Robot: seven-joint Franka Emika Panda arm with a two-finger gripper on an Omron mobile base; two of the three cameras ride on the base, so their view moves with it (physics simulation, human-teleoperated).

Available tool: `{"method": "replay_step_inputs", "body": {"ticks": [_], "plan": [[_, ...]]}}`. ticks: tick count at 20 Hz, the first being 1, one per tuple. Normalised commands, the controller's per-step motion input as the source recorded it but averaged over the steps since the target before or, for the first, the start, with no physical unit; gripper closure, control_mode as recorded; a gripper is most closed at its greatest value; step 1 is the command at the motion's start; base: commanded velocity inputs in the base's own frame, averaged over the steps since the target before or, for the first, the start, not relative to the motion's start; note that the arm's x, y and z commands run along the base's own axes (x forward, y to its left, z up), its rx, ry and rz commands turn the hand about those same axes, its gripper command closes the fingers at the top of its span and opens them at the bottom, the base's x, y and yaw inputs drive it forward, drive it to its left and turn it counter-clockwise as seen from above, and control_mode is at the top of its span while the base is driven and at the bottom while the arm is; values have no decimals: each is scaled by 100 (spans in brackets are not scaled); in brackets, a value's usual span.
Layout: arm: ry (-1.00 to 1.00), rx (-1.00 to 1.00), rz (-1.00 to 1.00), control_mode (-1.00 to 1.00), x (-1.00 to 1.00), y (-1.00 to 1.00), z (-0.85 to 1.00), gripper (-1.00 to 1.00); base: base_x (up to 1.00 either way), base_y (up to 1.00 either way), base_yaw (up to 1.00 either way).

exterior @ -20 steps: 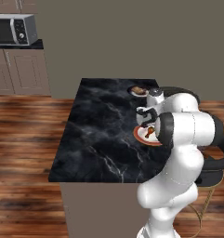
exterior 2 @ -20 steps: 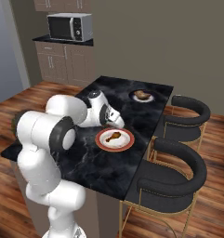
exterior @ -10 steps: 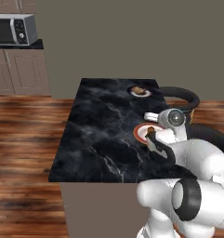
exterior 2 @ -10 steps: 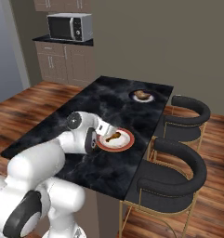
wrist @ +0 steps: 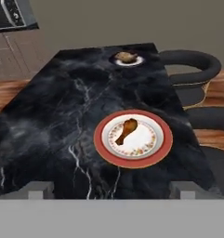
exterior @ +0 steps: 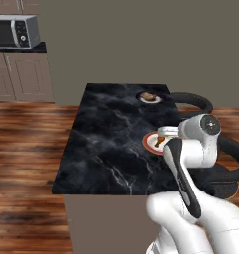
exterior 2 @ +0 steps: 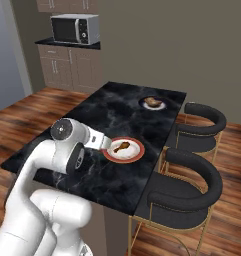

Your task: Take the chicken drumsticks from the pan and place one on each plate on the dining counter.

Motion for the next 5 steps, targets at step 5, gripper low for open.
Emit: {"method": "replay_step_inputs", "body": {"ticks": [5], "plan": [[59,5,17,-100,-100,35,89,-100,0,0,0]]}}
